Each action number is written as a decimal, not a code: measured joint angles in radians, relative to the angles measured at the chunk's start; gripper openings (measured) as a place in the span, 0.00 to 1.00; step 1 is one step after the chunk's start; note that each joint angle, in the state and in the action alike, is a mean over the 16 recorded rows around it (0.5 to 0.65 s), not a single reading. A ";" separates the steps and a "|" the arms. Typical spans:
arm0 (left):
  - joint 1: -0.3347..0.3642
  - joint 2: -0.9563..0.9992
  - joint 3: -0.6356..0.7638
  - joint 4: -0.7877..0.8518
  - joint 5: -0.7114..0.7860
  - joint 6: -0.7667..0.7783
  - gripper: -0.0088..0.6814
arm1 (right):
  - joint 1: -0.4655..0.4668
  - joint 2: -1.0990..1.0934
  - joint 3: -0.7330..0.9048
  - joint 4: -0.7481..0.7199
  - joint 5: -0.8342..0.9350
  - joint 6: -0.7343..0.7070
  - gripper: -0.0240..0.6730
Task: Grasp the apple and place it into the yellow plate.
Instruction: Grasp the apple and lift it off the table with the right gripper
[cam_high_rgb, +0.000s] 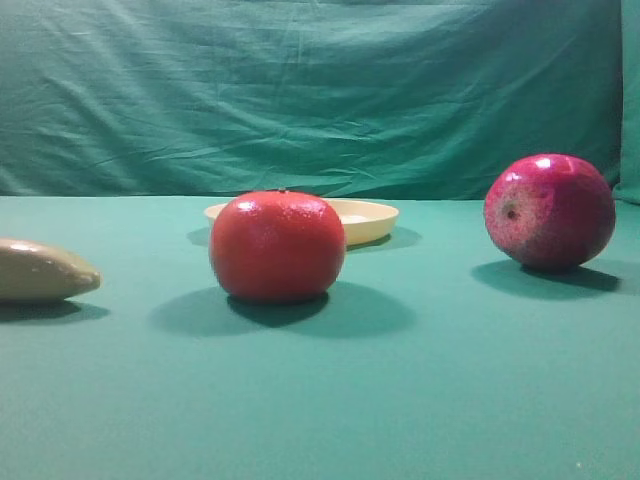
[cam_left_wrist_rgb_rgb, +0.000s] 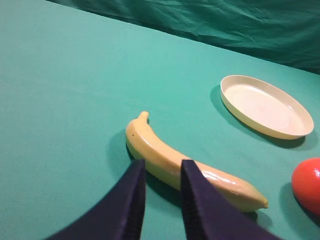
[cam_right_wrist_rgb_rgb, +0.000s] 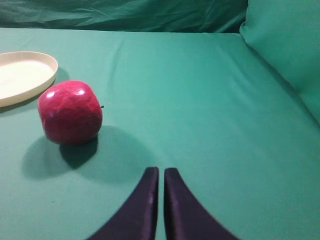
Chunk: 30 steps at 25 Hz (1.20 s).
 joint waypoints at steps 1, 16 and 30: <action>0.000 0.000 0.000 0.000 0.000 0.000 0.24 | 0.000 0.000 0.000 0.000 0.000 0.000 0.03; 0.000 0.000 0.000 0.000 0.000 0.000 0.24 | 0.000 0.000 0.000 0.000 0.000 0.000 0.03; 0.000 0.000 0.000 0.000 0.000 0.000 0.24 | 0.000 0.000 0.002 -0.015 -0.082 0.001 0.03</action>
